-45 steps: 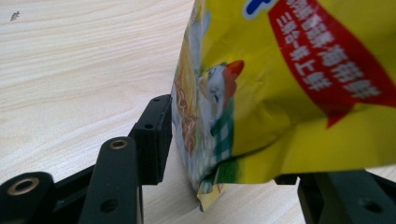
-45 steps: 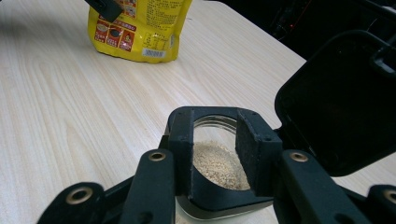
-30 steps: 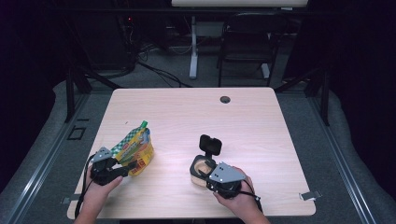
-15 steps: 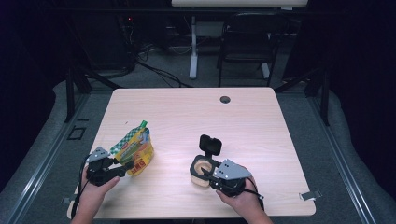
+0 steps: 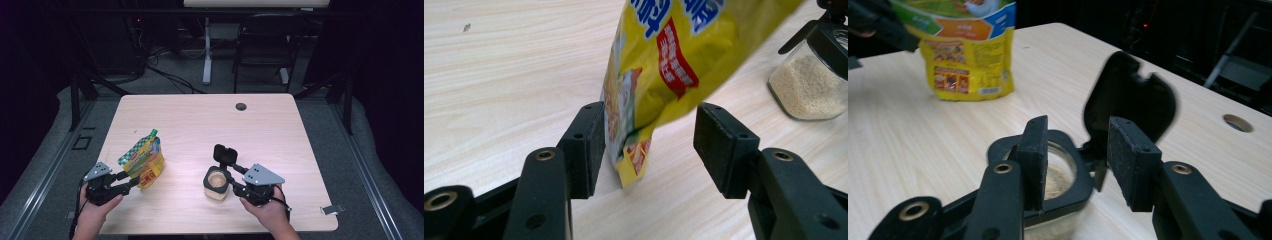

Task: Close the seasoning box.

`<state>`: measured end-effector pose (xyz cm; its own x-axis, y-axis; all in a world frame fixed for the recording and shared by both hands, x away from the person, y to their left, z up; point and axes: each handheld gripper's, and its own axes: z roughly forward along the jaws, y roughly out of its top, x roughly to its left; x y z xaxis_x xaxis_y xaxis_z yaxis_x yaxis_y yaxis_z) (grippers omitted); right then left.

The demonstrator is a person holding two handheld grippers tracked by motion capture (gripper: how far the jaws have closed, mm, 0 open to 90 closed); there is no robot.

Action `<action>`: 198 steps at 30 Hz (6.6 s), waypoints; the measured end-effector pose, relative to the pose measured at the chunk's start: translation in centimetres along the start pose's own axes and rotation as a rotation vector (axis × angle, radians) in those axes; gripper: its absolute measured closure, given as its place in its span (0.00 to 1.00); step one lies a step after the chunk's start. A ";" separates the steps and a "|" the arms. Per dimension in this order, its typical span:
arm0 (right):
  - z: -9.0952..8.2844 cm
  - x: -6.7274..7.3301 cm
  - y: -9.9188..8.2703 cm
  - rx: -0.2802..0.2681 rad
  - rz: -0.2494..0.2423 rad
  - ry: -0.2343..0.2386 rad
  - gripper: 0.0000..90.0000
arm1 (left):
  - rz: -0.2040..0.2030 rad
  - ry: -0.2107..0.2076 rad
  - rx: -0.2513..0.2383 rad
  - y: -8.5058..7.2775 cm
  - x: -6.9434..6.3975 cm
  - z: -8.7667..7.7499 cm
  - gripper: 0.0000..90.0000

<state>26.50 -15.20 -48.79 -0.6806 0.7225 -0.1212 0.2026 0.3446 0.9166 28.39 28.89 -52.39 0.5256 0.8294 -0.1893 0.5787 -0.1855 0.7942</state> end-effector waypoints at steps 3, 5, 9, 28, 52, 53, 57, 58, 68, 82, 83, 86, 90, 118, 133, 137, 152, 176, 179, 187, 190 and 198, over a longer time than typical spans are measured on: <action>-0.6 -0.9 0.1 -0.014 0.032 -0.020 0.67 | 0.002 -0.004 0.000 -0.3 -0.2 -0.1 0.52; -0.8 -1.5 0.1 -0.017 0.054 -0.030 0.67 | 0.001 -0.008 0.002 -0.5 -0.2 -0.1 0.52; -0.9 -2.6 -0.2 -0.012 0.091 -0.046 0.65 | 0.005 -0.004 0.003 -0.8 -0.2 0.0 0.52; 3.0 -4.8 1.5 0.087 0.084 -0.042 0.56 | 0.042 -0.015 0.007 -1.1 -0.5 0.2 0.52; 4.5 -4.1 2.3 0.096 0.039 -0.014 0.80 | 0.027 -0.008 0.011 -1.4 0.0 -0.2 0.52; 4.4 -4.1 2.3 0.099 0.033 -0.015 0.82 | 0.027 -0.008 0.013 -1.4 0.0 -0.2 0.52; 4.3 -3.9 2.3 0.101 -0.010 -0.012 0.84 | 0.025 -0.005 0.016 -1.5 0.1 -0.2 0.52; 4.3 -3.9 2.3 0.101 -0.010 -0.012 0.84 | 0.023 -0.005 0.013 -1.5 0.1 -0.2 0.52; 3.6 -2.4 2.3 0.096 -0.099 -0.015 0.83 | 0.025 0.003 0.015 -1.4 0.1 -0.3 0.52; 2.6 -0.4 1.7 0.097 -0.083 0.062 0.75 | 0.020 0.005 0.005 -1.4 0.0 -0.4 0.52; 2.5 -0.3 1.6 0.098 -0.075 0.072 0.75 | 0.019 0.006 0.004 -1.4 0.0 -0.4 0.52; 2.2 0.0 1.2 0.103 -0.057 0.093 0.71 | 0.017 0.007 0.002 -1.5 0.0 -0.5 0.52; 1.9 0.2 0.9 0.115 -0.044 0.107 0.67 | 0.016 0.011 0.003 -1.4 0.1 -0.7 0.52; 0.3 -1.0 0.0 0.096 0.076 0.074 0.56 | -0.015 0.039 -0.029 -1.5 0.8 -1.6 0.52; -3.0 -4.5 -2.1 0.117 0.175 -0.063 0.55 | -0.030 0.061 -0.035 -1.7 1.3 -1.9 0.52; -3.7 -5.2 -3.2 0.117 0.220 -0.099 0.54 | -0.030 0.063 -0.032 -1.8 1.4 -1.9 0.52; -4.7 -7.6 -6.2 0.111 0.310 -0.215 0.53 | -0.046 0.077 -0.025 -2.2 2.2 -1.5 0.52; -4.0 -8.7 -8.8 0.155 0.355 -0.256 0.52 | -0.039 0.091 0.016 -3.0 3.3 0.0 0.52; -3.7 -8.5 -8.9 0.161 0.351 -0.245 0.52 | -0.045 0.100 0.019 -3.1 3.5 0.0 0.51; -2.9 -7.9 -8.8 0.173 0.338 -0.221 0.51 | -0.046 0.108 0.009 -3.2 3.7 0.0 0.50; -2.8 -7.9 -8.8 0.183 0.333 -0.216 0.51 | -0.050 0.110 0.009 -3.2 3.8 0.0 0.50; -2.6 -7.9 -9.1 0.194 0.355 -0.217 0.50 | -0.053 0.108 0.007 -3.2 3.8 -0.1 0.50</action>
<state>28.27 -25.60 -55.15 -0.3861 0.9179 0.0913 0.5390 0.1441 0.8299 28.50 32.73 -55.57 0.4242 0.8899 -0.1678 0.6083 -0.1427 0.7808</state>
